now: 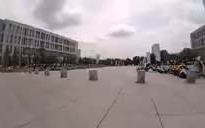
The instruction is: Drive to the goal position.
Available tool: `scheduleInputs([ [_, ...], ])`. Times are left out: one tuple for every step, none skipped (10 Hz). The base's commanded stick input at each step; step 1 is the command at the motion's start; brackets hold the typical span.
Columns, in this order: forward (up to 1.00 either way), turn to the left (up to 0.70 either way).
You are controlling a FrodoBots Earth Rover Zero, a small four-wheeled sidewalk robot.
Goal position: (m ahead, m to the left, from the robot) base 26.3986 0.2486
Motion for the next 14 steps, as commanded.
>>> scheduleInputs([
  [0.45,0.00],
  [0.45,0.00],
  [0.45,0.00],
  [0.45,0.00],
  [0.45,0.00],
  [0.45,0.00],
  [0.45,0.00],
  [0.45,0.00],
  [0.45,0.00],
  [0.45,0.00],
  [0.45,0.00],
  [0.45,0.00],
  [0.45,0.00],
  [0.45,-0.04],
])
